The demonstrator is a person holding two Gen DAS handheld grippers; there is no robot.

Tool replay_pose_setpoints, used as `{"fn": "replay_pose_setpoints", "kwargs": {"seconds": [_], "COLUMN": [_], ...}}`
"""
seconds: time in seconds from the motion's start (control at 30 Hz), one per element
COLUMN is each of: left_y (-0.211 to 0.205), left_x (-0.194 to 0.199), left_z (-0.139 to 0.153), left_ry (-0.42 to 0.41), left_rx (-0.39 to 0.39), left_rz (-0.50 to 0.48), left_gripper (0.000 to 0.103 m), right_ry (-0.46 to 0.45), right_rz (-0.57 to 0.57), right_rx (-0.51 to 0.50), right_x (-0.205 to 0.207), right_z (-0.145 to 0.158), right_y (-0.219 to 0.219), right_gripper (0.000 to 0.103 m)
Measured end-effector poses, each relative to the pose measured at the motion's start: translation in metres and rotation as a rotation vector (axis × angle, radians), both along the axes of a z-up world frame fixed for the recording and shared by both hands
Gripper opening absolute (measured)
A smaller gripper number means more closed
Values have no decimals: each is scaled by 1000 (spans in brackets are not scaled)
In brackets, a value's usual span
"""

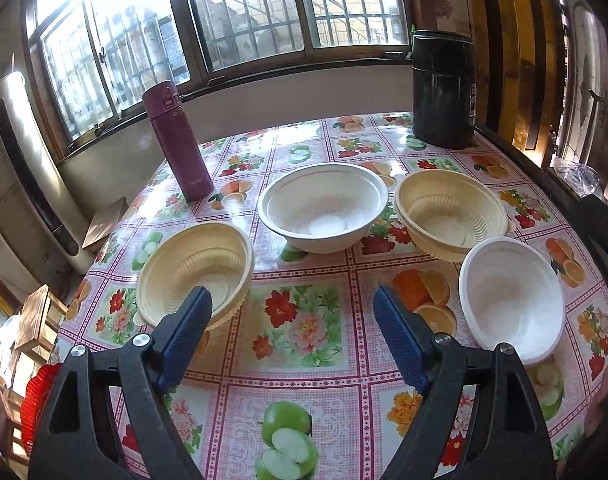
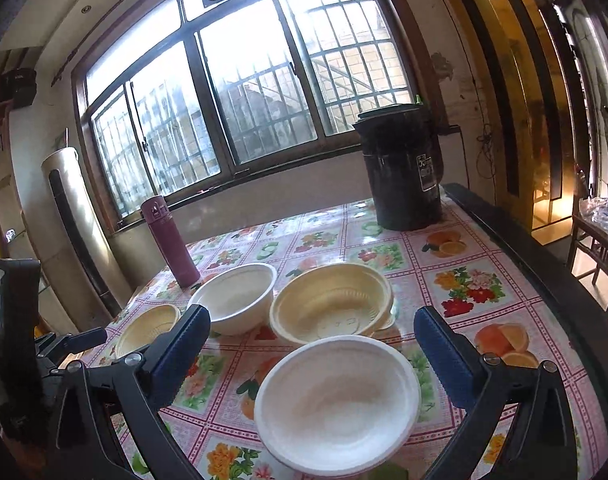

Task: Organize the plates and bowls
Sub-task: 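Move the left gripper to the rim of the white foam bowl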

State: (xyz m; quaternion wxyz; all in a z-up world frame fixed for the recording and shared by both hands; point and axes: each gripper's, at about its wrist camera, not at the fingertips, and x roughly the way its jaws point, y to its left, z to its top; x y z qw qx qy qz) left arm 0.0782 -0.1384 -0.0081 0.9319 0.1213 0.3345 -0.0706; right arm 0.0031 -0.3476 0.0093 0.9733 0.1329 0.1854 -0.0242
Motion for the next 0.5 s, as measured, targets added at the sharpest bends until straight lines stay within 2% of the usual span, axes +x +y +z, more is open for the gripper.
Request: {"fn": "replay_pose_setpoints", "kwargs": {"seconds": [0.23, 0.5], "left_y": [-18, -47], "left_x": [4, 25], "left_z": [-9, -29], "left_ry": [60, 227], "left_rx": [-8, -83], "left_rz": [-55, -119], "left_gripper": [83, 83], "right_ry": [53, 166], "right_rz": [-39, -39], "right_rx": [-21, -59], "right_x": [-1, 7], "right_z": [-5, -21], "right_y": [-27, -46], "right_gripper": [103, 103]}}
